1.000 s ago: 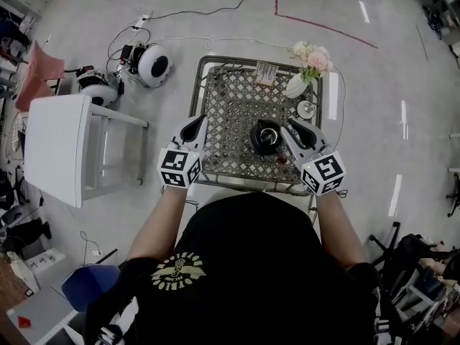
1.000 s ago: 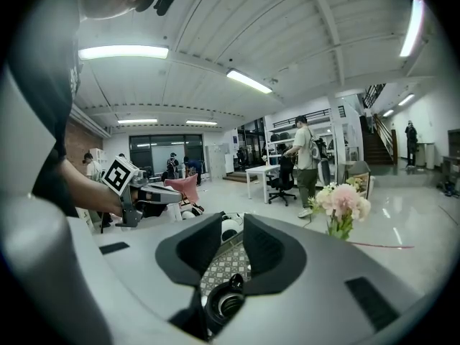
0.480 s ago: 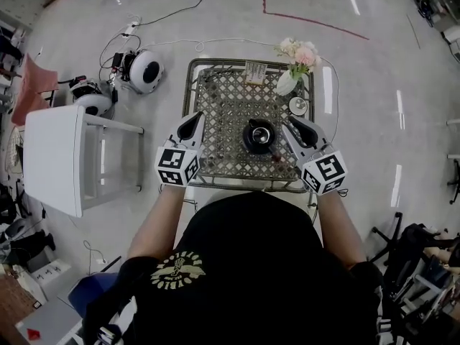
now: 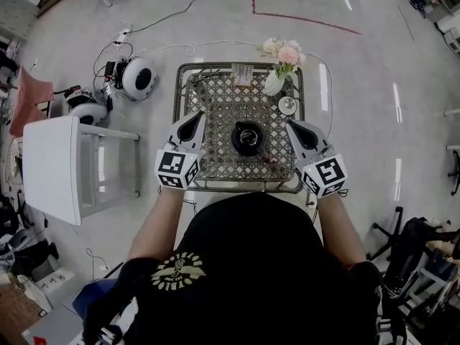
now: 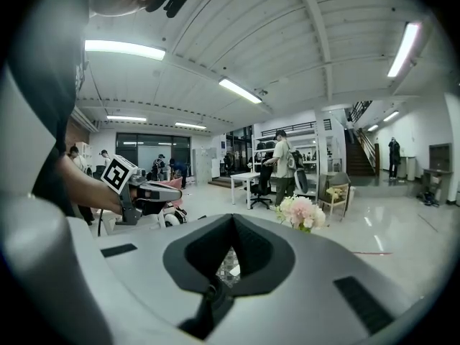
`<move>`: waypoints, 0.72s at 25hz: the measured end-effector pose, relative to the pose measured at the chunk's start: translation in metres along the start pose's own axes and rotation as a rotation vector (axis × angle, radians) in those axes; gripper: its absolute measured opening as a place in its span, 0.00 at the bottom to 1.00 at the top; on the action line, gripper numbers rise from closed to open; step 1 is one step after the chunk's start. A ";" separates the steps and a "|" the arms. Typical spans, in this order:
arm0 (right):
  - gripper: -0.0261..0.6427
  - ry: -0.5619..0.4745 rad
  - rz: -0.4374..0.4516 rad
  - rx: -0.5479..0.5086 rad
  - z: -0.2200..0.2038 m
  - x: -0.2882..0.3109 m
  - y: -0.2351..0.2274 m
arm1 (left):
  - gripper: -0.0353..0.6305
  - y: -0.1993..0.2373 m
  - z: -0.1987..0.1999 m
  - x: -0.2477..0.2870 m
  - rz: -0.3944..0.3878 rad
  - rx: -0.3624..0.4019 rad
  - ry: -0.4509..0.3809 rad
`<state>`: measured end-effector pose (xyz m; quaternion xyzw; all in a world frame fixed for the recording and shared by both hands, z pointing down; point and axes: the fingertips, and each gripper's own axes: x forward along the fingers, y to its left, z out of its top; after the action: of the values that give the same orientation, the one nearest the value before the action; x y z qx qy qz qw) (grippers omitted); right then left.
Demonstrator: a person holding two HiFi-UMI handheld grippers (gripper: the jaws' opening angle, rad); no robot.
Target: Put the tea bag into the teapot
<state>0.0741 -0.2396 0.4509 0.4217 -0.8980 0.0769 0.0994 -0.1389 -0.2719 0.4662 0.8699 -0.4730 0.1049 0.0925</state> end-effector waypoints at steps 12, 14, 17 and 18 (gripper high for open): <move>0.05 -0.017 -0.018 0.026 0.001 -0.034 -0.043 | 0.05 -0.033 0.019 0.025 -0.031 -0.005 -0.023; 0.05 -0.018 -0.014 0.026 0.001 -0.038 -0.047 | 0.05 -0.036 0.020 0.024 -0.023 -0.005 -0.022; 0.05 -0.022 -0.008 0.028 0.000 -0.043 -0.053 | 0.05 -0.040 0.019 0.024 -0.003 -0.006 -0.016; 0.05 -0.021 -0.008 0.026 -0.001 -0.044 -0.055 | 0.05 -0.041 0.019 0.024 0.003 -0.007 -0.016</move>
<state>0.1442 -0.2411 0.4439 0.4272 -0.8963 0.0838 0.0845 -0.0898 -0.2739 0.4519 0.8697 -0.4753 0.0965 0.0919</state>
